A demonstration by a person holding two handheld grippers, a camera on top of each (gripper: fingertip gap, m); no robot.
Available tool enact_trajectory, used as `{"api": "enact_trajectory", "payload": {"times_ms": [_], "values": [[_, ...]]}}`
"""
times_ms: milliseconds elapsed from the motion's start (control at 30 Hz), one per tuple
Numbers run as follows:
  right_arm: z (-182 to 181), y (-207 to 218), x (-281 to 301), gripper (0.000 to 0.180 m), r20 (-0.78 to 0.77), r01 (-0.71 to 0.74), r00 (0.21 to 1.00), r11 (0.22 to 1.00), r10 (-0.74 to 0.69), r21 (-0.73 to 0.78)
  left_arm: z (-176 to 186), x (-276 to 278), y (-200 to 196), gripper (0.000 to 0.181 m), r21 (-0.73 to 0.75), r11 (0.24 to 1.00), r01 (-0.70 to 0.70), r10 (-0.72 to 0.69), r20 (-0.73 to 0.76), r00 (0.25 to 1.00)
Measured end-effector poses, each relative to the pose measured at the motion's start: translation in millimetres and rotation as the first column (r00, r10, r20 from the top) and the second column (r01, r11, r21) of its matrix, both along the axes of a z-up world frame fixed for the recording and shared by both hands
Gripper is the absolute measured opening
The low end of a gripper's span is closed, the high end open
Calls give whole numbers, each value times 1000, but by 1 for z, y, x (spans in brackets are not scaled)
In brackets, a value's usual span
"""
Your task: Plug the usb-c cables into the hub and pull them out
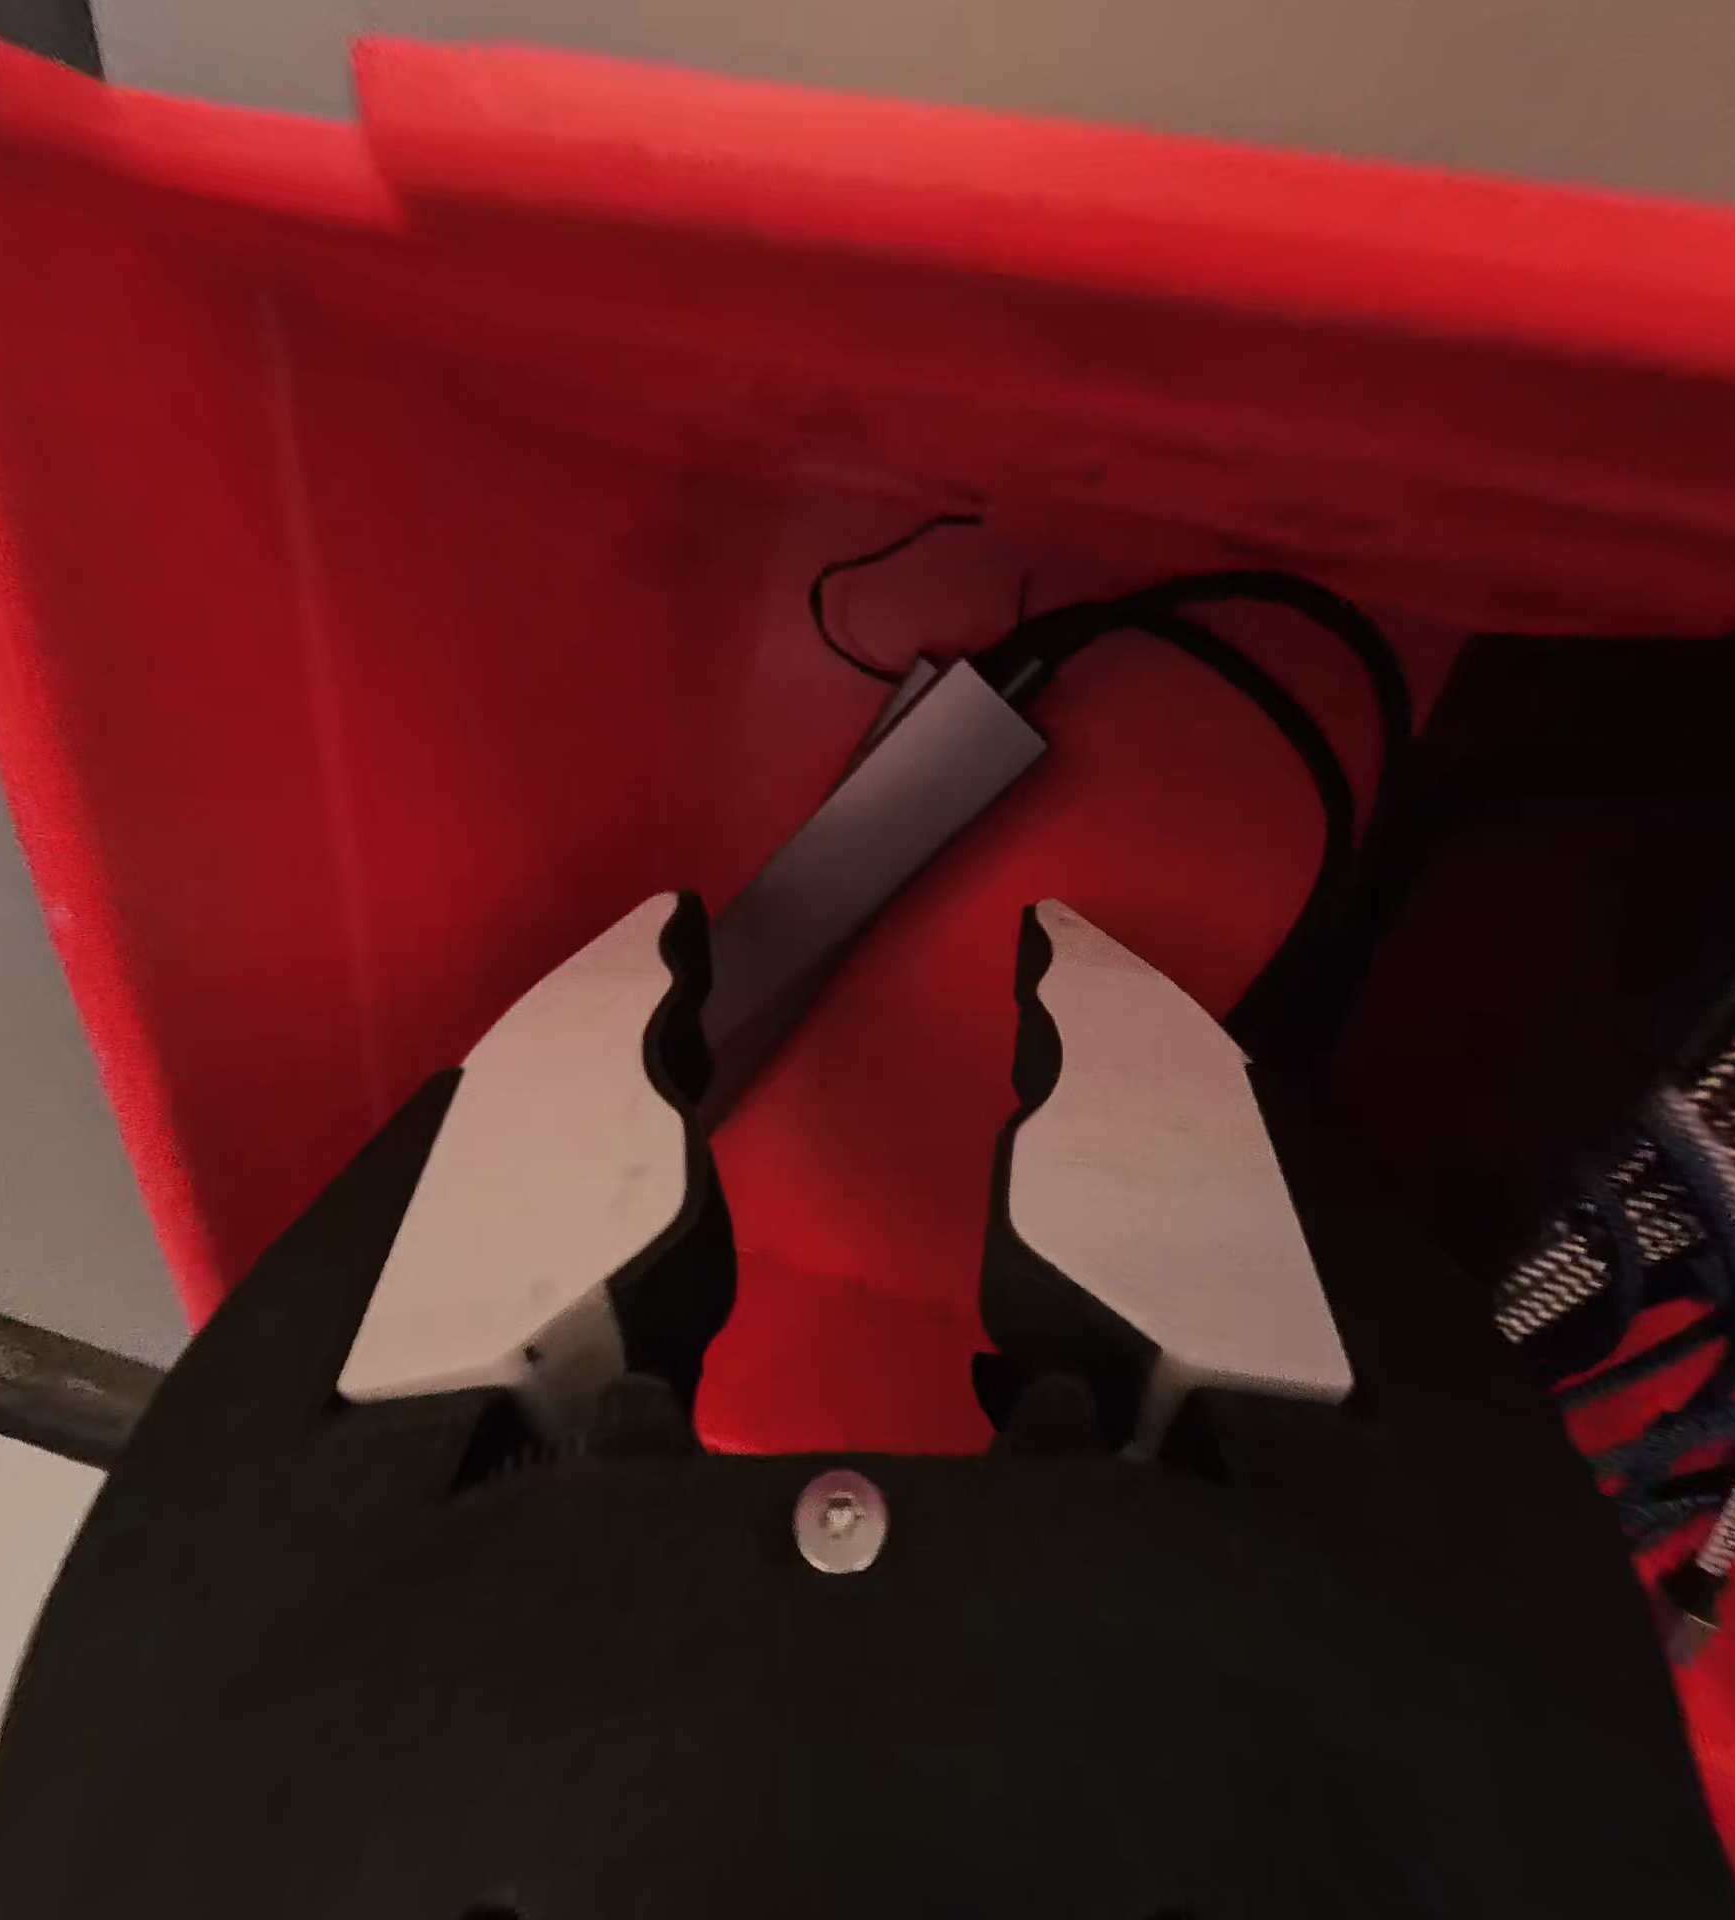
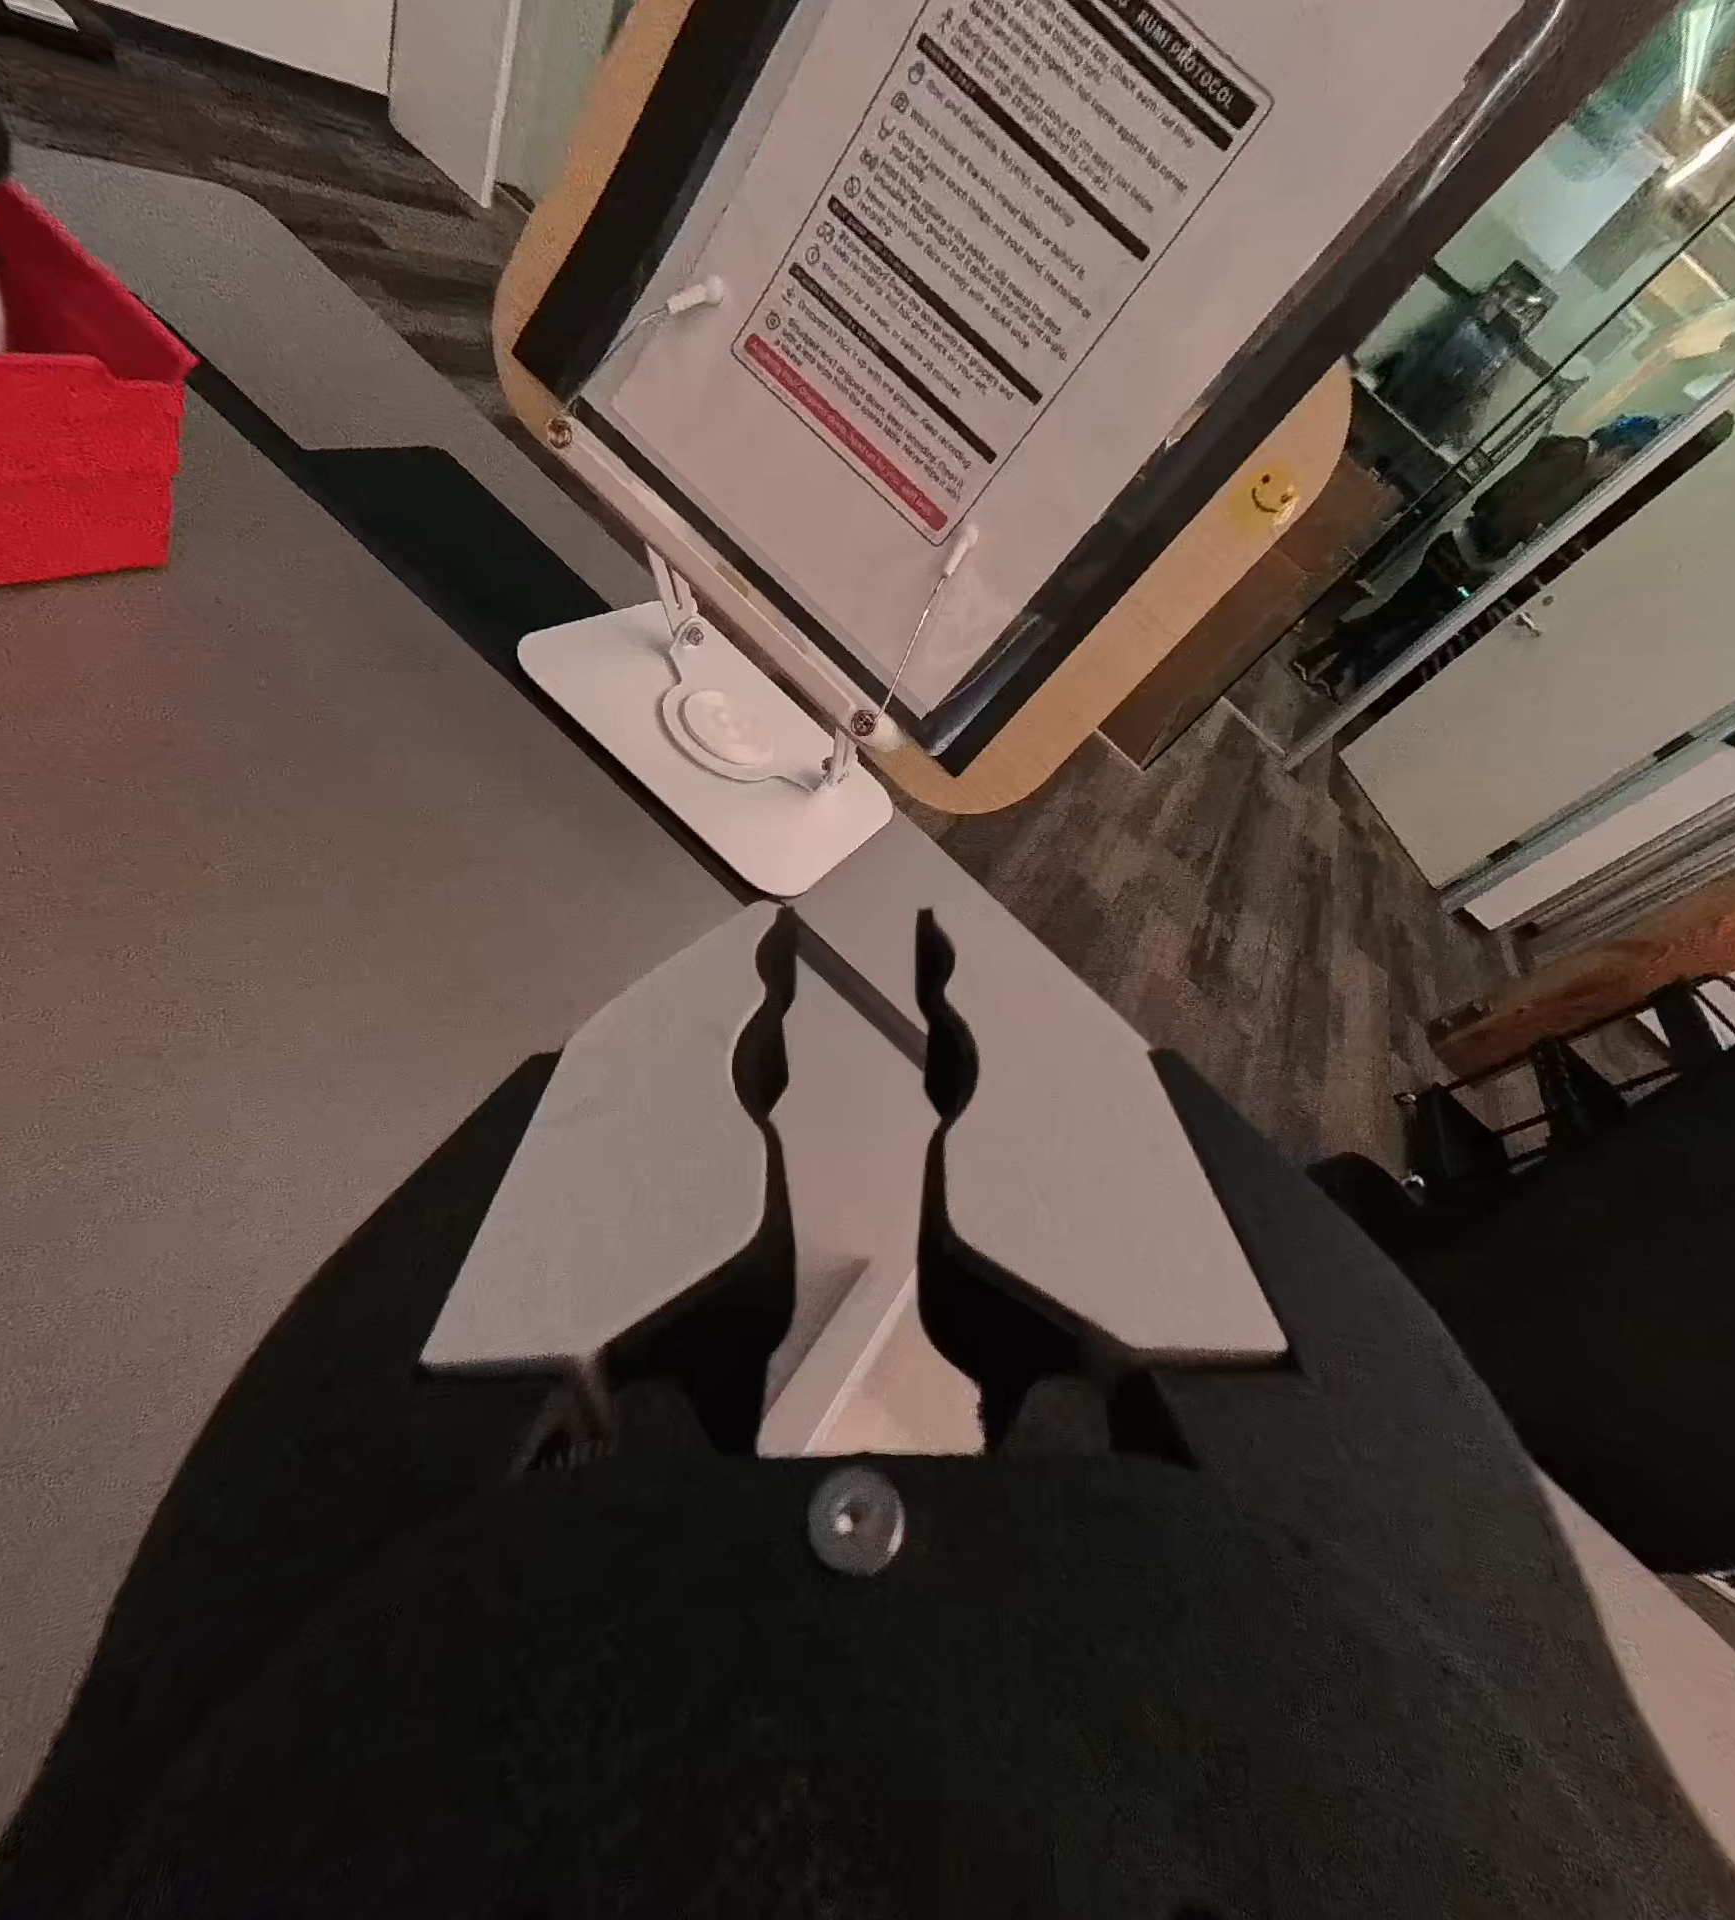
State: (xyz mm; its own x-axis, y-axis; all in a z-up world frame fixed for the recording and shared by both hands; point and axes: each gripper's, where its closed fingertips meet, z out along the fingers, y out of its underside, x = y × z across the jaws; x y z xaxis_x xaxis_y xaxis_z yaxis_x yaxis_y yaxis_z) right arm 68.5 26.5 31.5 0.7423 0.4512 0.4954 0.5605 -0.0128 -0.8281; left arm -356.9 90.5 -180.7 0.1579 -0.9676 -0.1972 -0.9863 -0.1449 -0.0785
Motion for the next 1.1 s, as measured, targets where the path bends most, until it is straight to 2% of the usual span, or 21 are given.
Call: {"api": "enact_trajectory", "payload": {"times_ms": [100, 233, 333, 467, 700, 933, 1100], "values": [[-9, 5, -1, 23, -19, -13, 1000, 999, 13, -38, -9, -1, 6, 56, -11, 1000, 23, -24, -9, 1000], [-18, 10, -3, 23, -7, -11, 1000, 998, 11, -67, -12, -4, 8, 36, -6, 999, 50, -50, -12, 999], [-20, 11, -5, 23, -2, -19, 1000, 997, 19, -76, -7, -8, 0, 34, -75, 997, -8, 10, 17, 1000], [-20, 10, -7, 23, -10, -29, 1000, 996, 29, -79, 4, -16, 0, 30, -67, 994, -85, 88, 56, 995], [-16, 6, -10, 23, -30, -55, 998, 996, 52, -77, 38, -20, -4, 27, -46, 976, -213, 218, 185, 958], [-11, 1, -17, 24, -33, -79, 996, 995, 77, -63, 74, -21, -8, 26, 69, 968, -241, 217, 255, 942], [-9, -3, -21, 24, -34, -97, 995, 993, 95, -62, 121, -13, -9, 25, 165, 953, -253, 190, 326, 926]]}}
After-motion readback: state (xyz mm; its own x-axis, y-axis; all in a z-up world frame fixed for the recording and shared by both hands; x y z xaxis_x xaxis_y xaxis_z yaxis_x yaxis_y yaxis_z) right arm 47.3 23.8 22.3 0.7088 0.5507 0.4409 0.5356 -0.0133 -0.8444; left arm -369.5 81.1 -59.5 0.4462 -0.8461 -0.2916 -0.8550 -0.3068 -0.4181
